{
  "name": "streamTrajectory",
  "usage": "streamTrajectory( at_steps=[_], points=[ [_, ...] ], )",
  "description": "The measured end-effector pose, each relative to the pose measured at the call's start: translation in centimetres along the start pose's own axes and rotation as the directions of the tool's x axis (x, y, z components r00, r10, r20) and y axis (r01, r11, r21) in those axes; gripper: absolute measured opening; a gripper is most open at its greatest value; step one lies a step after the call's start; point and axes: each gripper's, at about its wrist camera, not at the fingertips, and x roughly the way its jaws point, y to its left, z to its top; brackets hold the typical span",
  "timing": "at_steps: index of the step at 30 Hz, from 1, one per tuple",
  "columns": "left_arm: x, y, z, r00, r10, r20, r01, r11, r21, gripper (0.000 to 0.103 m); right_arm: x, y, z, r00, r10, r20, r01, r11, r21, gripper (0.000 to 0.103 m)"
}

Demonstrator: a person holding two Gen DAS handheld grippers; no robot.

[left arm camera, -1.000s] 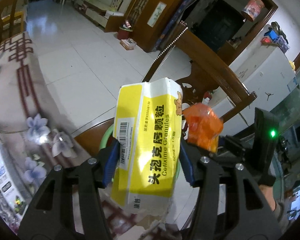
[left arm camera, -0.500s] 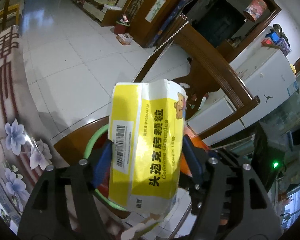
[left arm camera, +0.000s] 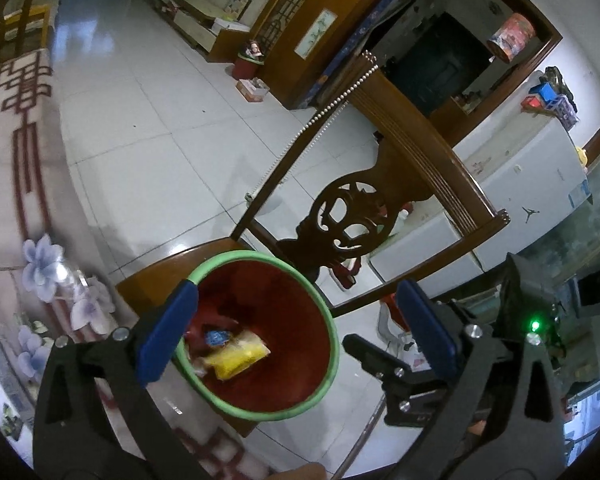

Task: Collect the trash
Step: 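Move both tools back over the table, then grasp the blue-white wrapper with the left tool while the right tool grasps crumpled paper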

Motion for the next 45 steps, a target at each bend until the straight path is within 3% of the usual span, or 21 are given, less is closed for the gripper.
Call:
streamTrajectory(
  at_steps=[7,12,21,26,32,39,45],
  points=[
    [-4.0,0.9,-1.5,0.994,0.096,0.046,-0.097,0.995,0.022,0.098,-0.8,1.8,0.0,1.000,-0.010,0.006,0.010,0.999,-0.040,0.096],
    [-8.3,2.5,-3.8,0.980,0.187,0.066,-0.190,0.981,0.033,0.098,-2.1,4.3,-0.4,1.000,0.003,0.024,-0.002,0.998,-0.070,0.096],
    [-17.4,6.2,-8.1,0.954,0.273,0.123,-0.273,0.962,-0.011,0.098,-3.5,12.7,-1.2,0.996,0.080,0.047,-0.073,0.986,-0.147,0.096],
    [-23.0,8.8,-11.4,0.934,0.322,0.151,-0.317,0.947,-0.055,0.098,-3.9,17.9,-2.0,0.991,0.132,0.034,-0.123,0.972,-0.198,0.096],
    [-29.0,13.0,-15.9,0.896,0.415,0.157,-0.400,0.909,-0.117,0.098,-3.7,24.4,-3.4,0.980,0.197,0.001,-0.190,0.949,-0.251,0.096],
    [-32.1,17.2,-20.9,0.878,0.460,0.134,-0.427,0.878,-0.216,0.098,-3.8,28.6,-5.7,0.973,0.228,-0.027,-0.225,0.924,-0.308,0.096],
    [-31.5,20.0,-23.8,0.886,0.453,0.099,-0.406,0.861,-0.307,0.098,-3.2,31.0,-7.7,0.967,0.244,-0.072,-0.253,0.900,-0.356,0.096]
  ],
)
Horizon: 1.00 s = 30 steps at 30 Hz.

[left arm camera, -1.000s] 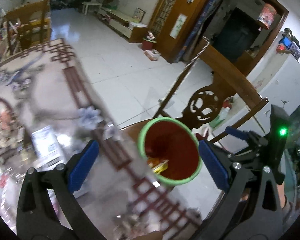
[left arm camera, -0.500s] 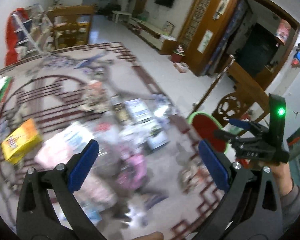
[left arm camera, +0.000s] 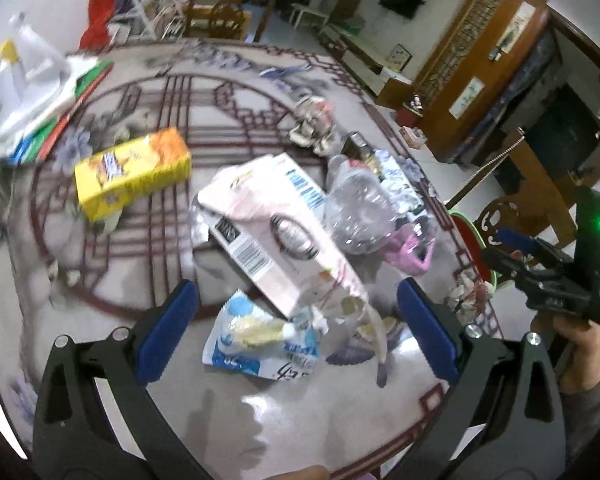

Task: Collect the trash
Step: 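Grasp the blue-white wrapper with the left tool while the right tool grasps crumpled paper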

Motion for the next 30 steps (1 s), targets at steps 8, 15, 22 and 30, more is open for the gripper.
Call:
streamTrajectory(
  at_steps=[8,15,22,30],
  points=[
    [2.6,-0.1,-3.7,0.994,0.059,-0.096,-0.051,0.995,0.080,0.098,0.5,1.3,-2.2,0.999,-0.019,-0.029,0.017,0.996,-0.088,0.096],
    [4.6,0.3,-4.7,0.984,0.134,-0.115,-0.121,0.986,0.114,0.098,2.3,-1.6,-4.7,0.994,-0.058,-0.091,0.054,0.998,-0.038,0.096],
    [6.1,1.4,-5.0,0.978,0.165,-0.132,-0.154,0.984,0.090,0.098,3.9,-2.9,-6.2,0.987,-0.057,-0.149,0.057,0.998,0.000,0.096],
    [7.0,1.4,-4.9,0.974,0.186,-0.126,-0.174,0.979,0.102,0.097,4.9,-3.8,-7.1,0.982,-0.071,-0.175,0.079,0.996,0.038,0.096]
  ],
)
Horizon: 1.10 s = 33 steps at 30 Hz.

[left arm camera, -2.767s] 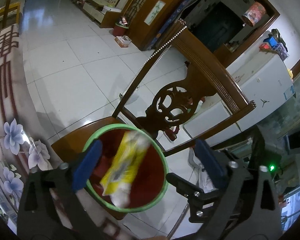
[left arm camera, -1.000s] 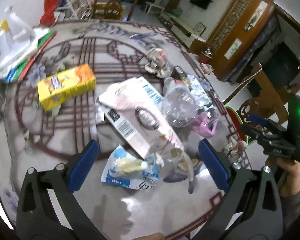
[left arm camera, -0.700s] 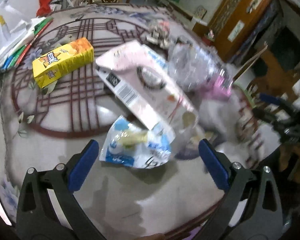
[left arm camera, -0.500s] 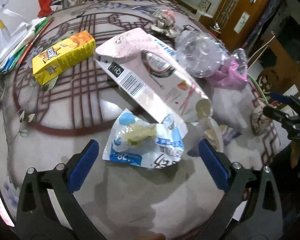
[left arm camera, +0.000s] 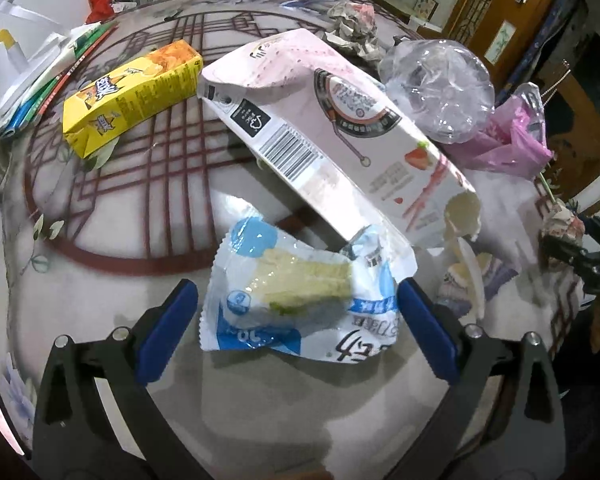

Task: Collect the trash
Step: 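Grasp the blue-white wrapper with the left tool while the right tool grasps crumpled paper, then carry both held items to the red bin and release them inside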

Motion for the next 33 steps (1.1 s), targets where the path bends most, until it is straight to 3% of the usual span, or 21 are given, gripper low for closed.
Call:
streamTrajectory(
  at_steps=[5,8,12,20,33],
  points=[
    [0.0,0.0,-0.2,1.000,0.004,-0.008,-0.004,1.000,-0.004,0.076,0.3,-0.5,-0.3,1.000,0.009,-0.010,-0.009,1.000,0.023,0.075],
    [0.0,0.2,-0.1,1.000,0.000,-0.006,0.000,1.000,-0.007,0.067,0.3,-0.6,-0.3,1.000,0.018,-0.012,-0.018,1.000,0.022,0.068],
    [-0.3,0.4,-0.1,1.000,-0.002,-0.005,0.002,1.000,-0.010,0.046,0.1,-0.4,-0.1,1.000,0.028,-0.003,-0.028,0.999,0.019,0.061],
    [-1.1,1.0,-0.6,1.000,-0.020,-0.002,0.020,0.999,-0.045,0.042,-0.8,-0.1,-0.1,0.999,0.035,0.017,-0.036,0.999,0.012,0.048],
    [-5.4,0.0,0.1,0.997,-0.004,0.078,0.007,0.999,-0.046,0.042,-3.2,1.0,0.7,0.995,0.083,0.061,-0.083,0.997,-0.009,0.046]
  ],
)
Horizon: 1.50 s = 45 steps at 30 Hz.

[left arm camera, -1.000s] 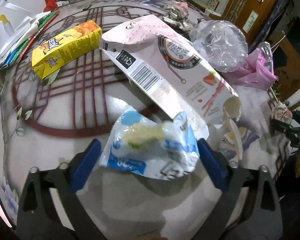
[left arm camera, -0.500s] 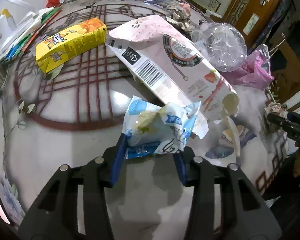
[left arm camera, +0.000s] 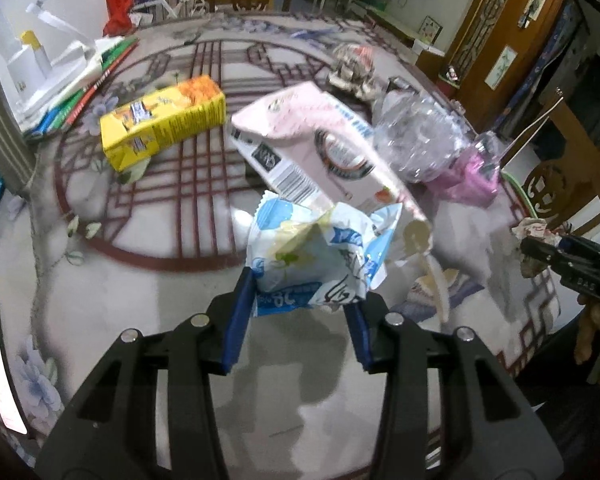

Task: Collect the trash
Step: 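Carry both held items to the red bin and release them inside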

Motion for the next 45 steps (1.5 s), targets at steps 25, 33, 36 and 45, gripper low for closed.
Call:
streamTrajectory(
  at_steps=[25,33,36,45],
  points=[
    [-1.7,-15.2,9.1,0.962,-0.269,0.052,0.252,0.944,0.213,0.042,-8.2,-9.9,5.4,0.983,-0.064,0.171,0.048,0.994,0.095,0.046],
    [1.0,-23.4,10.5,0.930,-0.368,-0.009,0.354,0.888,0.293,0.042,-10.2,-16.6,4.8,0.974,-0.118,0.195,0.079,0.977,0.199,0.046],
    [2.3,-26.4,10.9,0.920,-0.390,-0.038,0.382,0.870,0.313,0.042,-10.5,-19.0,4.2,0.971,-0.135,0.196,0.086,0.968,0.238,0.046],
    [6.0,-34.2,11.0,0.878,-0.463,-0.121,0.473,0.801,0.368,0.042,-9.9,-25.3,3.6,0.969,-0.168,0.180,0.101,0.938,0.332,0.046]
  ],
)
